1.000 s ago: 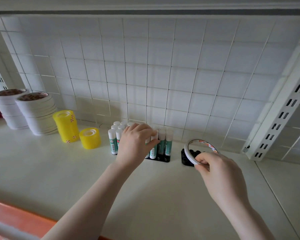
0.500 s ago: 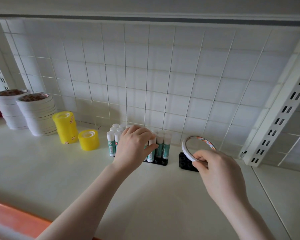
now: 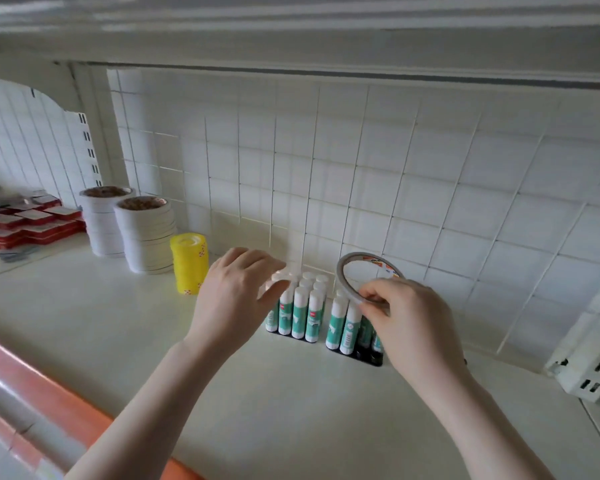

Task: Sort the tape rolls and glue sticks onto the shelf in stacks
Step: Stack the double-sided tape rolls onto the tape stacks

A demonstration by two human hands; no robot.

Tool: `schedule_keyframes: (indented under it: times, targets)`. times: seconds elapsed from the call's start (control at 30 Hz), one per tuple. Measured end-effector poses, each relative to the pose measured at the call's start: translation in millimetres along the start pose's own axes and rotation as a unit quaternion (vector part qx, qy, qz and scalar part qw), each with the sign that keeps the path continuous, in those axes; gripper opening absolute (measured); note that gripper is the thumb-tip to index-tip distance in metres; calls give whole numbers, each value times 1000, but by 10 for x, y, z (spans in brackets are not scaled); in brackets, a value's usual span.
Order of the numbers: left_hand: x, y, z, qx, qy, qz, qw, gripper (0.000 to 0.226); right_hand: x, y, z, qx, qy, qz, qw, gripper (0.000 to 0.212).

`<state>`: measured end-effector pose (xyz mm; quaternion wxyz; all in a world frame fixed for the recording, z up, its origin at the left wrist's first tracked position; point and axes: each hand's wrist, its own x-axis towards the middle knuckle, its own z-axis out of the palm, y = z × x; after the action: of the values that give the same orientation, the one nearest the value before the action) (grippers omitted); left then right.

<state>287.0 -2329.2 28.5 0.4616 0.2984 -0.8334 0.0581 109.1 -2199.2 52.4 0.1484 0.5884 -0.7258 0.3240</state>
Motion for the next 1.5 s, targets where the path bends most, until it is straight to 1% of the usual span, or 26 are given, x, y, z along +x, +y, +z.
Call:
schedule_keyframes:
  times: [0.2, 0.3, 0.4, 0.53, 0.7, 0.83, 1.0, 1.23, 1.5]
  targets:
    - [-170, -824, -351, 23, 35, -42, 998, 32, 349, -687, 410, 21, -30, -13, 999, 6]
    - [-266, -1345, -529, 17, 37, -40, 998, 31, 555, -1144, 681, 30, -31, -20, 999, 4]
    - [-321, -1945, -709, 13, 24, -38, 999, 30, 780, -1618, 993, 26, -9, -24, 999, 5]
    - [-374, -2621, -873, 17, -1, -55, 998, 30, 1068, -2145, 1323, 24, 1, -10, 1000, 4]
    - [-475, -3227, -928, 12, -30, -98, 995, 18, 1418, -2662, 1693, 40, -19, 3, 999, 4]
    - [-517, -3423, -840, -13, -43, -128, 991, 16, 1626, -2823, 1872, 47, -40, 13, 998, 8]
    - [-513, -3456, -774, -54, -45, -135, 988, 16, 1822, -2887, 2012, 55, -61, 19, 996, 9]
    - [-547, -3505, -733, -67, -42, -144, 986, 21, 1944, -2921, 2122, 53, -100, 20, 993, 9]
    - [-542, -3508, -736, -70, -49, -153, 984, 22, 1984, -2888, 2158, 58, -122, 23, 991, 10]
